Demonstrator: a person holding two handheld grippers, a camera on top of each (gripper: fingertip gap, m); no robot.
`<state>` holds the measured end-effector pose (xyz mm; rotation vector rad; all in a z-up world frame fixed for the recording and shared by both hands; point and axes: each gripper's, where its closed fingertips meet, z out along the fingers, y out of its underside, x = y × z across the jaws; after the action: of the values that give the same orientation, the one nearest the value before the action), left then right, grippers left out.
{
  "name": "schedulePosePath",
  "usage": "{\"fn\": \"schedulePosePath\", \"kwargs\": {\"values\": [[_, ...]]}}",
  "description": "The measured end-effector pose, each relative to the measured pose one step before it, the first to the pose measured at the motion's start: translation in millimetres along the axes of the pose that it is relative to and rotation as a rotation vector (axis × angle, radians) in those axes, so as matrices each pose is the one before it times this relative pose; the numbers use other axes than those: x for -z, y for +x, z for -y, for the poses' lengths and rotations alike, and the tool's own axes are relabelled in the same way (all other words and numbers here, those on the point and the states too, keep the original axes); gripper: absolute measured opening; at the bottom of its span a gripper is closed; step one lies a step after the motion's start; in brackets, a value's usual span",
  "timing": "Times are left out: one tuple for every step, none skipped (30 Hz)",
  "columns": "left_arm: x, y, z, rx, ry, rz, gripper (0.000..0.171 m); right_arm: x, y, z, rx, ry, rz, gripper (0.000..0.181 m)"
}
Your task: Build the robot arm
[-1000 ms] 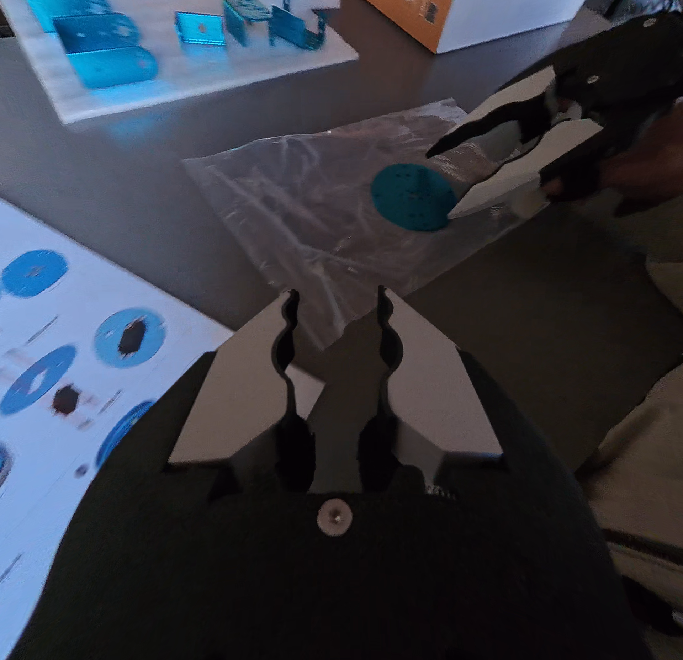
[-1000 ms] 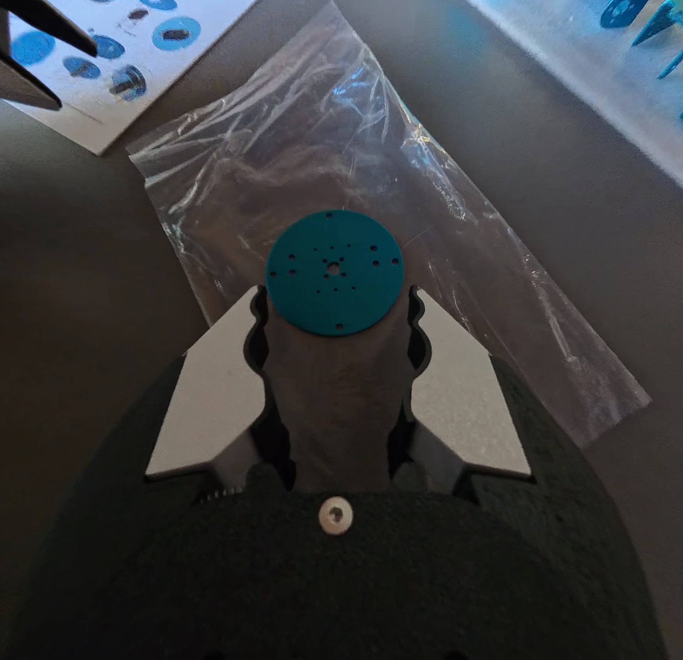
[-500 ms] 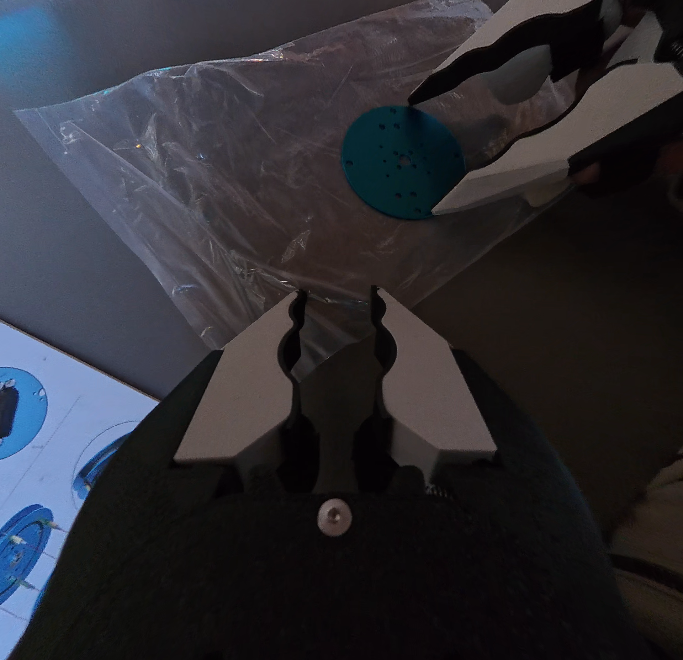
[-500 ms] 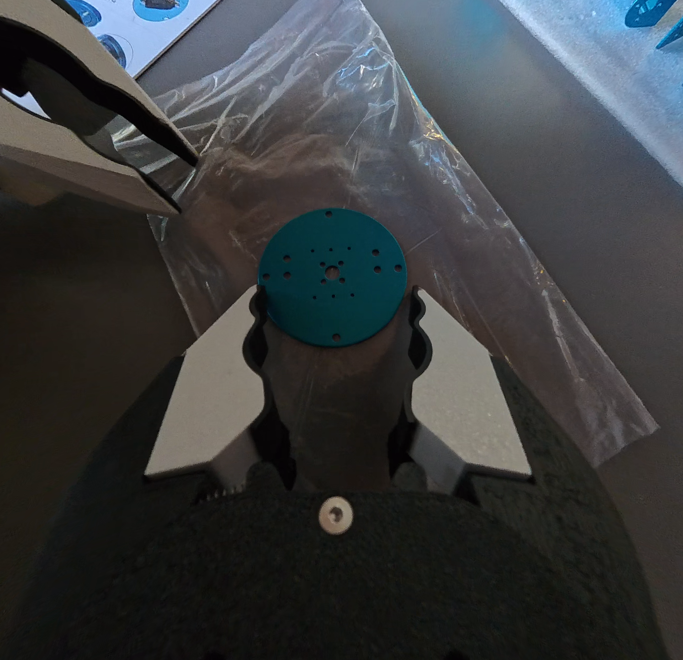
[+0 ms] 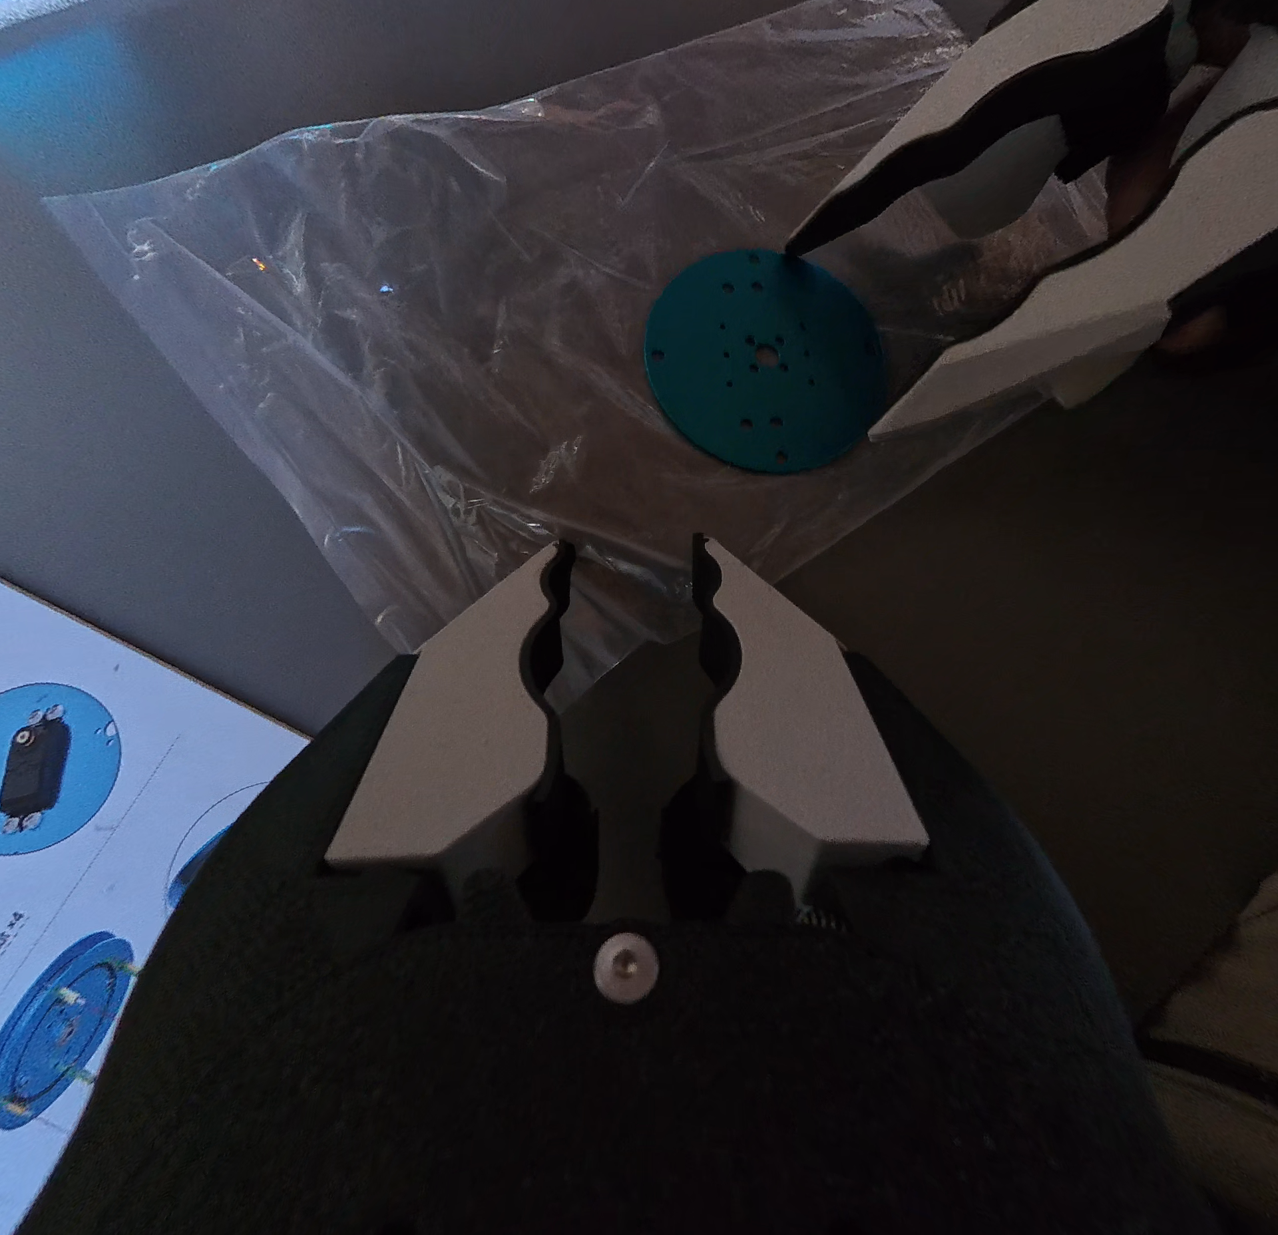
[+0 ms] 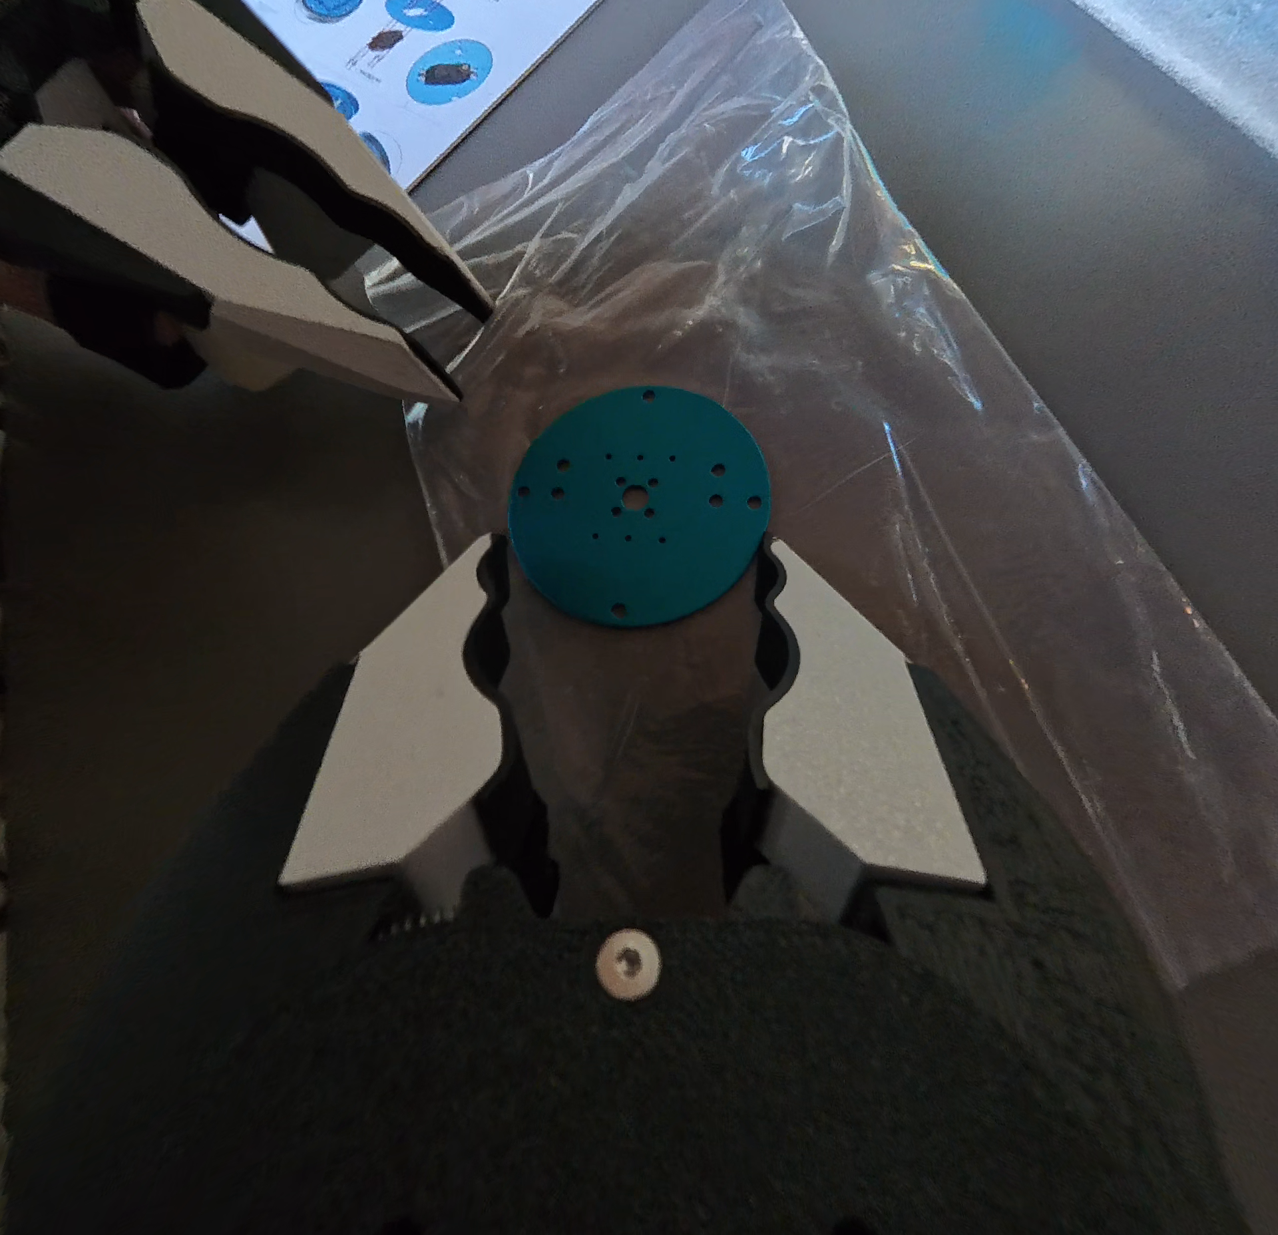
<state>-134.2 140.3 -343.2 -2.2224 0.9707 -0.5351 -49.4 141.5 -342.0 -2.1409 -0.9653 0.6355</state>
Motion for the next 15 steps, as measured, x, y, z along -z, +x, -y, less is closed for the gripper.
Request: {"fn": "schedulePosePath", "kwargs": {"values": [[0.27,0.08,-0.26,-0.0024,-0.00198,-0.0022,0.035,-0.36,-1.17,-1.2,0.0244,-0.0106,-0.0107,0.072],[0.3,0.16,0.22,-0.0048,-0.00195,-0.0008,0.035,-0.56,-0.2,-0.66,0.0233,-0.0108,-0.0148,0.073],[0.61,0.6,1.96,-0.0065,0.00803,-0.0013,0.035,-1.13,0.15,0.29,0.0168,-0.0069,-0.0125,0.076],[1.25,0.88,3.82,-0.0061,0.02139,-0.0015,0.034,-1.66,0.2,0.58,0.0108,-0.0044,-0.0088,0.083],[1.12,0.64,3.26,-0.0037,0.01864,-0.0004,0.034,-2.3,-0.49,-0.14,0.0128,-0.0096,-0.0038,0.092],[0.17,0.31,0.73,-0.0029,0.00136,-0.0014,0.034,-1.99,0.6,-0.41,0.0186,-0.0141,-0.0126,0.096],[-0.93,0.54,-1.68,-0.004,-0.01351,-0.0043,0.034,-1.5,1.89,0.02,0.0167,-0.0135,-0.0231,0.096],[-1.31,-0.07,-2.44,-0.0026,-0.0147,-0.0012,0.034,-1.7,2.16,0.51,0.0062,-0.009,-0.0225,0.097],[-0.93,-0.66,-1.72,0.0005,-0.00593,0.0032,0.034,-1.5,-0.58,1.86,-0.004,0.001,-0.0018,0.096],[-0.67,-0.35,-1.37,0.0032,-0.00157,0.0009,0.034,-1.58,-0.27,1.31,-0.008,-0.0016,-0.0019,0.095],[-0.61,0.18,-1.49,0.0044,-0.00479,-0.003,0.034,-1.37,0.82,1.6,-0.0126,0.0017,-0.008,0.093],[-0.04,0.04,-0.72,0.0026,-0.00156,-0.0017,0.034,-1.07,-0.23,1.97,-0.0148,0.0051,0.001,0.092],[0.22,-0.27,-0.06,0.0002,-0.00021,0.0002,0.034,-0.86,-1.27,2.09,-0.0191,0.0073,0.0094,0.092],[0.2,-0.07,-0.18,-0.0011,-0.00177,0.0,0.034,-0.67,1.87,0.69,-0.0071,0.0023,-0.0114,0.088],[0.04,-0.05,-0.15,-0.0014,-0.00143,0.0001,0.034,-0.7,1.8,-0.17,0.0182,-0.0024,-0.0194,0.085]]}}
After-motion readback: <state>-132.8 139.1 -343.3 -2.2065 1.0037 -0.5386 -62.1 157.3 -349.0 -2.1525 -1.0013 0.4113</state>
